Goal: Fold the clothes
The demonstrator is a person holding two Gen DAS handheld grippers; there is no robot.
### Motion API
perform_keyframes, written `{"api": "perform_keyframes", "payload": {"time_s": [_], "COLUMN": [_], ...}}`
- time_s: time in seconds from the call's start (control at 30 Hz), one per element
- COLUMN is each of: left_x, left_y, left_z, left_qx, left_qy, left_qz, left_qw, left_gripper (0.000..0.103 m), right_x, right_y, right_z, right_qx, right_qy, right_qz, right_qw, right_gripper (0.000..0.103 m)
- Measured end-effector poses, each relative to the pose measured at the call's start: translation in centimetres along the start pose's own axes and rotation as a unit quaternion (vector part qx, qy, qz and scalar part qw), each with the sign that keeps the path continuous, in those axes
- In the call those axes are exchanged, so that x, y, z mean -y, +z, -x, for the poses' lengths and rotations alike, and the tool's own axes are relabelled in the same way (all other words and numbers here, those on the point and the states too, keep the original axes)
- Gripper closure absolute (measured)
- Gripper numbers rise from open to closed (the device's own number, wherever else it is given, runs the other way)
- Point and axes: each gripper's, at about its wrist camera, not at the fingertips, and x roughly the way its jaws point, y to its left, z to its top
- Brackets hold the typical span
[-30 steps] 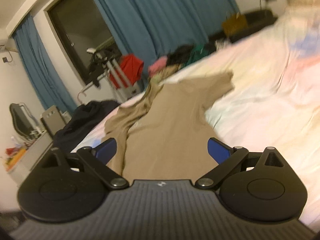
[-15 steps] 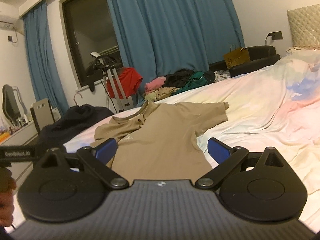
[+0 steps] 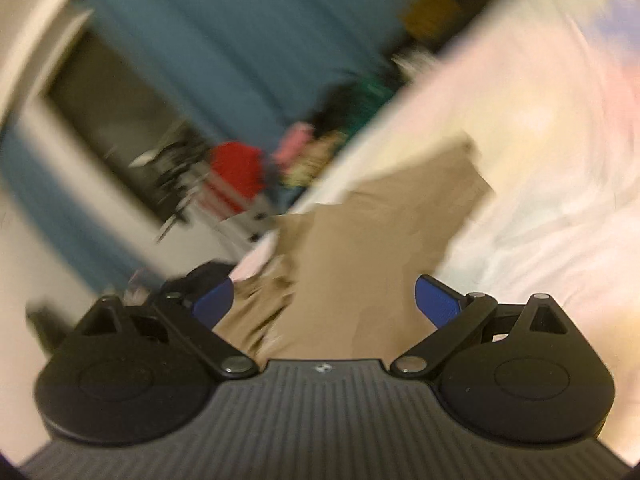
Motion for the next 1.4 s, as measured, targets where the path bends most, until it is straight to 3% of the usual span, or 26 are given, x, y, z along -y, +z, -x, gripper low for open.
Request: {"api": "perform_keyframes", "payload": {"time_s": [0.07,0.2,0.33,0.63,0.7,0.87,1.03,1.1,1.23,1.27,1.3,1.33,1.37,1.4], "left_x": [0.1,0.6,1.0,1.7,1.8,2.0,1.9,1.9,2.2,2.3,2.4,2.4,2.4,2.4], "left_y": [-0.2,-0.6,-0.9,-0.7,-0.7,-0.8,-0.6,-0.6,-0.5,-0.4,-0.3,-0.3,-0.4,-0.3], "left_z": [-0.5,-2.0,-3.4,-5.6,-6.0,-6.7,-7.9,-8.6,-9.4,-9.5,-9.5,-9.5,-9.4,-9.3], "left_qx": [-0.004,-0.018,-0.029,-0.037,-0.040,-0.047,-0.061,-0.070,-0.077,-0.074,-0.071,-0.069,-0.068,-0.067], "left_qy": [0.002,0.005,0.010,0.015,0.013,0.011,0.008,0.006,-0.007,-0.006,-0.004,0.000,0.003,0.004], "left_qz": [-0.003,0.003,-0.002,-0.006,-0.006,-0.009,0.004,0.014,0.030,0.027,0.024,0.020,0.017,0.015], "left_qw": [1.0000,0.9998,0.9995,0.9992,0.9991,0.9988,0.9981,0.9974,0.9966,0.9969,0.9972,0.9974,0.9975,0.9976], "left_gripper": [0.011,0.011,0.011,0.011,0.011,0.011,0.011,0.011,0.011,0.011,0.011,0.011,0.011,0.011], "right_x": [3.3,8.8,9.3,9.6,10.0,11.8,10.6,10.2,9.6,9.3,8.9,8.3,7.7,7.1], "right_y": [1.4,0.9,1.5,3.3,4.1,5.5,6.3,6.1,5.8,6.0,6.3,6.8,7.3,7.5], "right_z": [-3.3,-8.1,-11.5,-15.8,-16.0,-16.8,-18.9,-19.5,-20.2,-20.5,-20.8,-21.3,-21.7,-21.7], "right_qx": [-0.019,-0.036,-0.027,0.018,0.032,0.082,0.093,0.097,0.095,0.091,0.086,0.080,0.074,0.072], "right_qy": [-0.014,0.005,0.013,-0.023,-0.007,0.001,-0.019,-0.030,-0.065,-0.075,-0.088,-0.106,-0.125,-0.136], "right_qz": [-0.071,-0.176,-0.157,-0.083,-0.054,-0.083,-0.020,0.011,0.039,0.045,0.058,0.073,0.088,0.098], "right_qw": [0.997,0.984,0.987,0.996,0.998,0.993,0.995,0.995,0.993,0.992,0.991,0.988,0.986,0.983], "right_gripper": [0.004,0.004,0.003,0.001,0.003,0.004,0.003,0.022,0.030,0.039,0.063,0.078,0.089,0.090]}}
